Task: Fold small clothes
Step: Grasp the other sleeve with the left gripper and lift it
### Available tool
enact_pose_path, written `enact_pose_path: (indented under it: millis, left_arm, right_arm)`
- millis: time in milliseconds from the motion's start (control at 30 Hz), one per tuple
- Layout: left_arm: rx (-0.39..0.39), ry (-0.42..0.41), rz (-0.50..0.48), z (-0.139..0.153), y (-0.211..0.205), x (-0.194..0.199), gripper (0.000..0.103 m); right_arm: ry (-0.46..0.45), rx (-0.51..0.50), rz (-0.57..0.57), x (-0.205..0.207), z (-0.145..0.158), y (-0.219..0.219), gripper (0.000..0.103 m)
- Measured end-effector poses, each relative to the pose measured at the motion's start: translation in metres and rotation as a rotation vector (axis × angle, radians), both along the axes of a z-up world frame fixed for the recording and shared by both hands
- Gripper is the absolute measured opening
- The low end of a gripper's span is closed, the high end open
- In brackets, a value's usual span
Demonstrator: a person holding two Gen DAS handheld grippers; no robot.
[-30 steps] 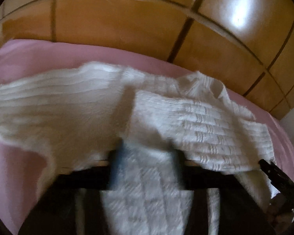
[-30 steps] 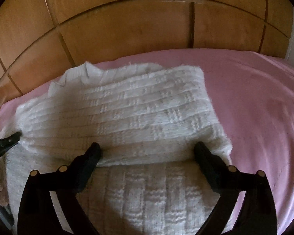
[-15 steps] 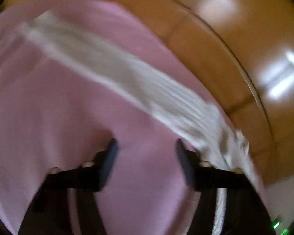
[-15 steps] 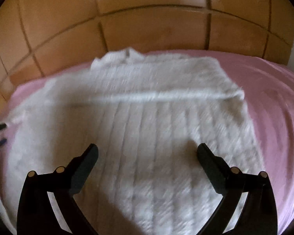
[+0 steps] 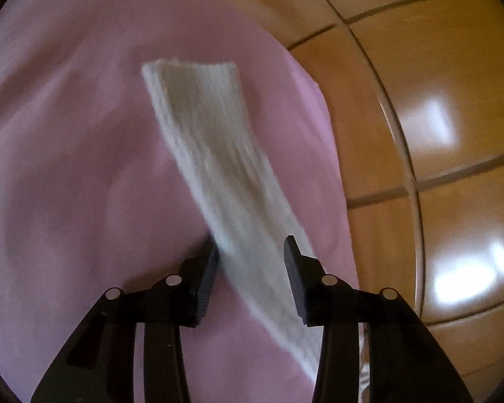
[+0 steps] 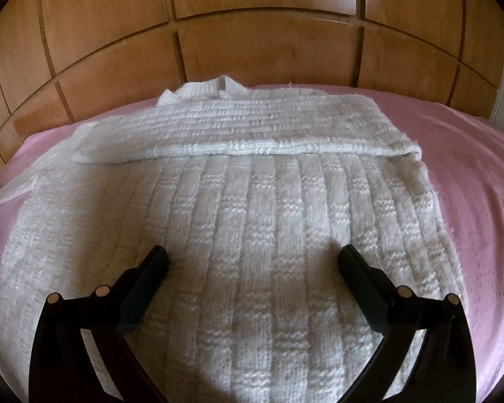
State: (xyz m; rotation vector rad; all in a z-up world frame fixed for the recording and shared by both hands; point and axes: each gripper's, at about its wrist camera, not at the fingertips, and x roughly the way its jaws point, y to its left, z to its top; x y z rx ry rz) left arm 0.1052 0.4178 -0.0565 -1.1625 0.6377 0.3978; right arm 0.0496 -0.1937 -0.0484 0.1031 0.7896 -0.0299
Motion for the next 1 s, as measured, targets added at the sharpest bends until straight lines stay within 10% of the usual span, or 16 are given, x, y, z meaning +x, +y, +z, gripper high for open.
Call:
enact_pose_path:
  millis: [167,367,600,833,1000]
  left_arm:
    - [0.083,0.082,-0.014,0.004,0.008,0.013,0.007]
    - [0.210,-0.012,-0.177,0.041,-0.040,0.023,0.006]
    - [0.380,-0.138,-0.527,0.085,-0.193,0.037,0.006]
    - [0.449,-0.151,-0.866,0.067,-0.357,0.034,0.006]
    - [0.493,-0.095,-0.971,0.041,-0.411,0.018,0.046]
  right_arm:
    - [0.001,-0.013,-0.003,-0.002,0.001,0.002,0.101]
    - [0.004,-0.021,-0.004,0.000,0.001,0.003,0.101]
    - [0.001,-0.014,-0.004,0.000,0.001,0.002,0.101]
    - [-0.005,0.003,-0.002,0.000,0.001,0.000,0.101]
    - [-0.015,0.031,0.001,-0.002,0.001,-0.004,0.101]
